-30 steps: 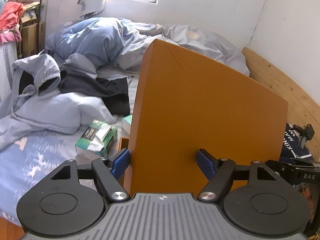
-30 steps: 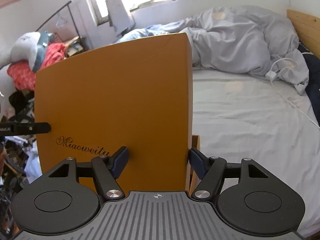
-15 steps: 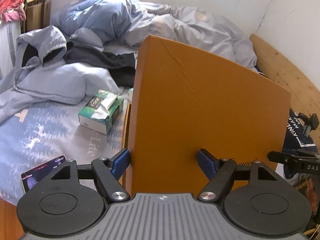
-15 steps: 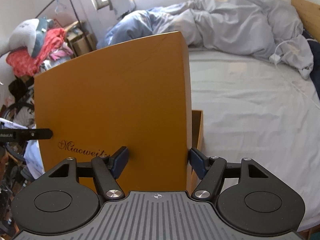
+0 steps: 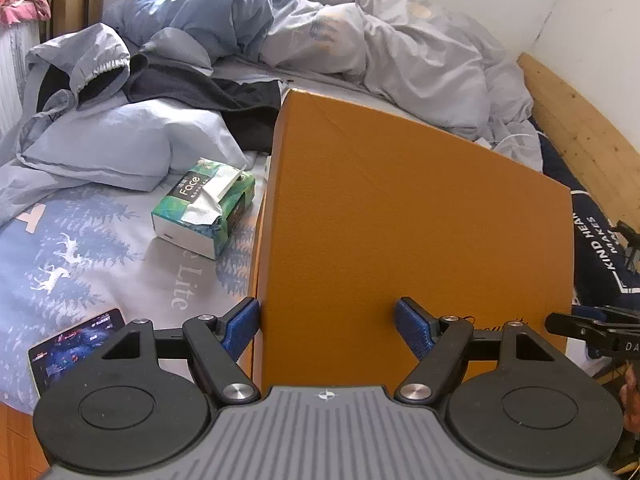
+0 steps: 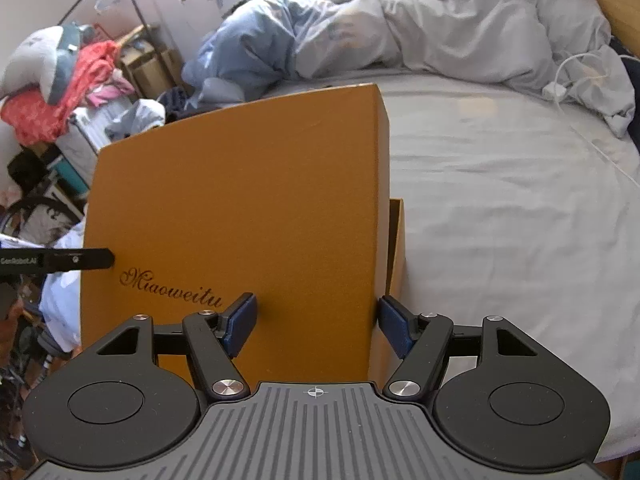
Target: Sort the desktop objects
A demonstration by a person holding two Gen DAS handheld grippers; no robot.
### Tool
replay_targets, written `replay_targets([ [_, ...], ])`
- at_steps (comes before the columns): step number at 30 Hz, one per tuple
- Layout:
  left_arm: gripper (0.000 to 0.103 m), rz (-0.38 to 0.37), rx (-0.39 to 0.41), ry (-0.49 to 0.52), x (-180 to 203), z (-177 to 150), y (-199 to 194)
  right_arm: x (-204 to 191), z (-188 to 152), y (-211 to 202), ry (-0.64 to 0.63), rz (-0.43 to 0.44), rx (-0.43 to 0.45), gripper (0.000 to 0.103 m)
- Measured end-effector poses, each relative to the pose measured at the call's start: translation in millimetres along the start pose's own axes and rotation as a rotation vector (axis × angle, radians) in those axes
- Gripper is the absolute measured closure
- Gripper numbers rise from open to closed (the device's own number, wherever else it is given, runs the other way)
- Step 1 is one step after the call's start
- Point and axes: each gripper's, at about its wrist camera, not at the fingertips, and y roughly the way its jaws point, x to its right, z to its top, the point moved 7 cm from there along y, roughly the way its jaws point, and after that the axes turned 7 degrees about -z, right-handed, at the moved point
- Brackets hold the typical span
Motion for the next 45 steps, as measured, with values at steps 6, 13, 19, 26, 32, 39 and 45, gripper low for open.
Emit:
replay_targets([
  [6,0.031,0.010,-0.022,-0.002,-6.8,8.2,19.6,-0.1,3.3,18.1,0.001,-0.007,-0.025,0.033],
  [13,0.031,0.015,-0.053,-0.015,-15.8,13.6,44.1,15.2,13.8,45.6,0.014,-0.008,-0.049,0.033],
  [19,0.031,0.030,-0.060,-0.009,-19.4,19.3,56.7,19.1,11.0,61.4,0.033,0.007,-0.077,0.033],
  [26,0.028,0.028,-0.096,-0.010,-25.3,12.1,65.4,22.3,-1.6,72.1,0.027,0.018,-0.096,0.033],
  [32,0.027,0.024,-0.103,-0.024,-29.9,4.5,67.4,19.9,-4.1,74.5,0.025,0.021,-0.101,0.032],
  [39,0.025,0.020,-0.100,-0.019,-28.4,3.0,62.9,17.8,-9.3,63.9,0.033,0.048,-0.082,0.029],
  [45,0.020,0.000,-0.110,-0.046,-30.1,-11.9,53.5,20.0,-18.2,50.1,0.062,0.070,-0.054,0.025],
])
